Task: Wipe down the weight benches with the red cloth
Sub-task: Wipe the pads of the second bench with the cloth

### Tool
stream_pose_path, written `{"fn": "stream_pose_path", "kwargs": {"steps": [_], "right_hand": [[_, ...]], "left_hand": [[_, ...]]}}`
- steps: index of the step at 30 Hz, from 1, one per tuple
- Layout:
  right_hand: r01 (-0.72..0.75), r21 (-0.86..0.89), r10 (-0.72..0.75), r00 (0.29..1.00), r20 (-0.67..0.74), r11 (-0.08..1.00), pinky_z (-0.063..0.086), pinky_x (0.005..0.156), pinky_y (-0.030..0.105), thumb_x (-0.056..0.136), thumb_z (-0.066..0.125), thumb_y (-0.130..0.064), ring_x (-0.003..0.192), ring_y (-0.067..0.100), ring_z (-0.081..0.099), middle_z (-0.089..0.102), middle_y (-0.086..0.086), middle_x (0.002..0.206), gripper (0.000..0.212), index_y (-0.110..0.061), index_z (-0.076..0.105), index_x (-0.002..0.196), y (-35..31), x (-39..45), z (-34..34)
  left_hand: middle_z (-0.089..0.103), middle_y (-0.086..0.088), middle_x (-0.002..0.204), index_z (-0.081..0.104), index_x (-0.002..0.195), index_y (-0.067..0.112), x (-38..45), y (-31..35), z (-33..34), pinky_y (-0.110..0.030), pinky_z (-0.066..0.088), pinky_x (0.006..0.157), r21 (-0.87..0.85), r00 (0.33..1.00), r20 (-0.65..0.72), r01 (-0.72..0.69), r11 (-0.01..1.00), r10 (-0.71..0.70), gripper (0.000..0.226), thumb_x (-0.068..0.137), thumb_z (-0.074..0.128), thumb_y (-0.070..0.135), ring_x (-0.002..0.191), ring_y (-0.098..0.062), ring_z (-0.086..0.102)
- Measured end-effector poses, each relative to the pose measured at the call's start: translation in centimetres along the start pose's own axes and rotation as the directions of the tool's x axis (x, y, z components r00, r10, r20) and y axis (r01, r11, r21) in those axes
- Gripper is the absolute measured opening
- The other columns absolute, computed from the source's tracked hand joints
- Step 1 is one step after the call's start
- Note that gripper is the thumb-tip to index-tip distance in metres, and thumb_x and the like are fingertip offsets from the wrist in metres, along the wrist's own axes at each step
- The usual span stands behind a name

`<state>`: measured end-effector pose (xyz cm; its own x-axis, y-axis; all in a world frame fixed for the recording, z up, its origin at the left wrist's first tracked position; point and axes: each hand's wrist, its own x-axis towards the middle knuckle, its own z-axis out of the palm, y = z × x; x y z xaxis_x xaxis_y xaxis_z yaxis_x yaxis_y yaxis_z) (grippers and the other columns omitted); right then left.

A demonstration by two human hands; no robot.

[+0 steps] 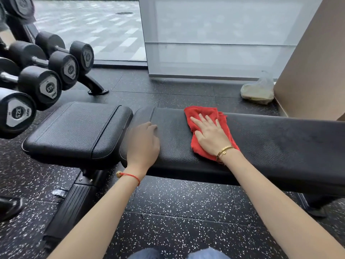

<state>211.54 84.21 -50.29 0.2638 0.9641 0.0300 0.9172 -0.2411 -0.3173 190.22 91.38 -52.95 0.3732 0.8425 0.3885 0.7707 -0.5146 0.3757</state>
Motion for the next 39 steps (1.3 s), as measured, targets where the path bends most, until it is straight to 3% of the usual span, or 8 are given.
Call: {"fn": "stream_pose_path", "kwargs": {"steps": [11, 16, 20, 24, 26, 31, 34, 39], "right_hand": [[0.26, 0.099, -0.269, 0.958, 0.098, 0.961, -0.006, 0.121, 0.043, 0.101, 0.034, -0.024, 0.151, 0.019, 0.005, 0.013, -0.002, 0.163, 0.051, -0.031, 0.027, 0.151, -4.9, 5.8, 1.5], [0.35, 0.211, -0.371, 0.926, 0.071, 0.913, -0.004, 0.122, 0.04, 0.102, 0.034, -0.022, 0.151, 0.015, 0.006, 0.018, -0.005, 0.161, 0.048, -0.029, 0.03, 0.149, -8.2, 6.9, 2.7], [0.463, 0.246, -0.494, 0.866, 0.08, 0.852, -0.003, 0.122, 0.041, 0.102, 0.035, -0.021, 0.151, 0.015, 0.006, 0.019, -0.006, 0.161, 0.047, -0.029, 0.031, 0.149, -12.4, 6.9, 4.0], [0.59, 0.19, -0.615, 0.779, 0.122, 0.785, -0.002, 0.122, 0.043, 0.101, 0.035, -0.024, 0.151, 0.014, 0.006, 0.017, -0.007, 0.161, 0.049, -0.032, 0.029, 0.149, -16.3, 5.8, 5.9], [0.607, 0.148, -0.624, 0.768, 0.143, 0.781, -0.002, 0.123, 0.042, 0.101, 0.034, -0.027, 0.151, 0.015, 0.006, 0.014, -0.007, 0.162, 0.051, -0.035, 0.025, 0.15, -17.5, 6.1, 6.9], [0.455, 0.097, -0.465, 0.867, 0.18, 0.885, -0.003, 0.122, 0.042, 0.101, 0.03, -0.03, 0.151, 0.018, 0.001, 0.004, -0.004, 0.164, 0.053, -0.035, 0.018, 0.153, -20.5, 11.1, 7.4], [0.446, 0.03, -0.445, 0.88, 0.166, 0.894, -0.003, 0.122, 0.044, 0.101, 0.03, -0.03, 0.151, 0.02, 0.001, 0.004, -0.001, 0.164, 0.053, -0.034, 0.018, 0.153, -22.4, 11.7, 7.8], [0.66, 0.057, -0.66, 0.736, 0.148, 0.749, -0.004, 0.123, 0.042, 0.099, 0.033, -0.032, 0.151, 0.016, 0.002, 0.008, -0.007, 0.163, 0.056, -0.039, 0.018, 0.152, -21.7, 6.3, 8.2]], "left_hand": [[0.058, -0.001, 0.137, 0.063, 0.125, 0.015, 0.6, -0.5, -1.0, -0.044, 0.032, 0.114, -0.029, 0.999, 0.04, -0.014, 0.999, 0.015, 0.036, 0.09, 0.056, 0.017, 0.13, -0.02, 0.05], [0.065, 0.002, 0.123, 0.066, 0.117, 0.017, 1.1, -4.6, -3.7, -0.043, 0.04, 0.108, -0.024, 0.992, -0.122, -0.022, 0.999, 0.019, 0.034, 0.086, 0.054, 0.019, 0.119, -0.018, 0.057], [0.065, -0.001, 0.122, 0.065, 0.117, 0.018, 0.7, -10.7, -6.6, -0.039, 0.036, 0.106, 0.099, 0.973, -0.213, 0.108, 0.989, -0.085, 0.033, 0.085, 0.058, 0.014, 0.116, -0.022, 0.058], [0.064, -0.002, 0.124, 0.065, 0.118, 0.016, -0.1, -16.2, -8.9, -0.045, 0.037, 0.107, 0.133, 0.936, -0.238, 0.296, 0.946, -0.26, 0.034, 0.086, 0.06, 0.01, 0.119, -0.025, 0.055], [0.064, -0.004, 0.125, 0.065, 0.119, 0.015, -0.3, -18.2, -9.7, -0.046, 0.037, 0.108, 0.137, 0.922, -0.243, 0.34, 0.93, -0.301, 0.034, 0.086, 0.059, 0.008, 0.121, -0.026, 0.054], [0.062, -0.005, 0.126, 0.066, 0.118, 0.013, 0.1, -21.6, -10.3, -0.047, 0.036, 0.109, 0.115, 0.903, -0.259, 0.382, 0.917, -0.343, 0.033, 0.087, 0.057, 0.009, 0.123, -0.026, 0.051], [0.062, -0.005, 0.127, 0.065, 0.118, 0.013, 0.7, -23.1, -10.5, -0.049, 0.036, 0.109, 0.098, 0.895, -0.262, 0.396, 0.913, -0.361, 0.032, 0.088, 0.055, 0.01, 0.124, -0.027, 0.05], [0.061, -0.005, 0.127, 0.064, 0.119, 0.015, 1.7, -25.2, -10.4, -0.05, 0.035, 0.108, 0.091, 0.906, -0.237, 0.379, 0.921, -0.35, 0.03, 0.091, 0.055, 0.015, 0.123, -0.027, 0.049]]}}
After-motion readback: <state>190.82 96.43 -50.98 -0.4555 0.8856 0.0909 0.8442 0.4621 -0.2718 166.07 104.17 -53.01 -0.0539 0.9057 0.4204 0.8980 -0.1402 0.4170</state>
